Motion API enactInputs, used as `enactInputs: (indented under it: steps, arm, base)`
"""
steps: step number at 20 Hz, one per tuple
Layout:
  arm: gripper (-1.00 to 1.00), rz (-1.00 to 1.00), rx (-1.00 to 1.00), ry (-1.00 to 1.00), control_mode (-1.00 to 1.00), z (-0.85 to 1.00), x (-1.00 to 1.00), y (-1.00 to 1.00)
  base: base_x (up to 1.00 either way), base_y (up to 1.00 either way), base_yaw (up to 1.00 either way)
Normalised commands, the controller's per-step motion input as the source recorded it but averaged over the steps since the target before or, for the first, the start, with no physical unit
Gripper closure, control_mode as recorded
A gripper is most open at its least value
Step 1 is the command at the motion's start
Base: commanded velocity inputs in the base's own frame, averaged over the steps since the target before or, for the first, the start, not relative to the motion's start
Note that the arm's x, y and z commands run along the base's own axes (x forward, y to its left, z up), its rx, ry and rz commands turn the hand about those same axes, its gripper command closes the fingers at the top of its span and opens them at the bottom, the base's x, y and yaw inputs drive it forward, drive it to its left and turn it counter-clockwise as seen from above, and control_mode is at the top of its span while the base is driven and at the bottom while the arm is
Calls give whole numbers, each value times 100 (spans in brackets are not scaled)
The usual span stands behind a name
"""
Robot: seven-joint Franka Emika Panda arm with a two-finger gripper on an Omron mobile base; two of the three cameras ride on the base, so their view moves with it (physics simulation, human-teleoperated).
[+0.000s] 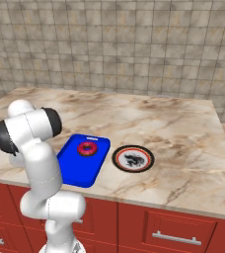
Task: Move the dessert items from the plates to the tray.
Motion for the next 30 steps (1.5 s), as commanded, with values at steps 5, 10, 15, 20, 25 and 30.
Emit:
enactInputs:
  steps: [5, 10, 15, 20, 25, 30]
  arm:
    - [100, -10, 0, 3, -100, 61, 0, -4]
    - [100, -13, 2, 3, -100, 69, -4, -30]
    - [100, -4, 5, 2, -100, 66, -42, -60]
    - [100, 0, 1, 0, -100, 33, -61, -59]
    - [100, 2, 0, 1, -100, 4, -26, -56]
    - [100, 7, 0, 6, -100, 0, -1, -54]
  base:
    - [0, 0, 0]
    - [0, 0, 0]
    - [0, 0, 0]
    - [0, 0, 0]
    - [0, 0, 0]
    - [0, 0, 0]
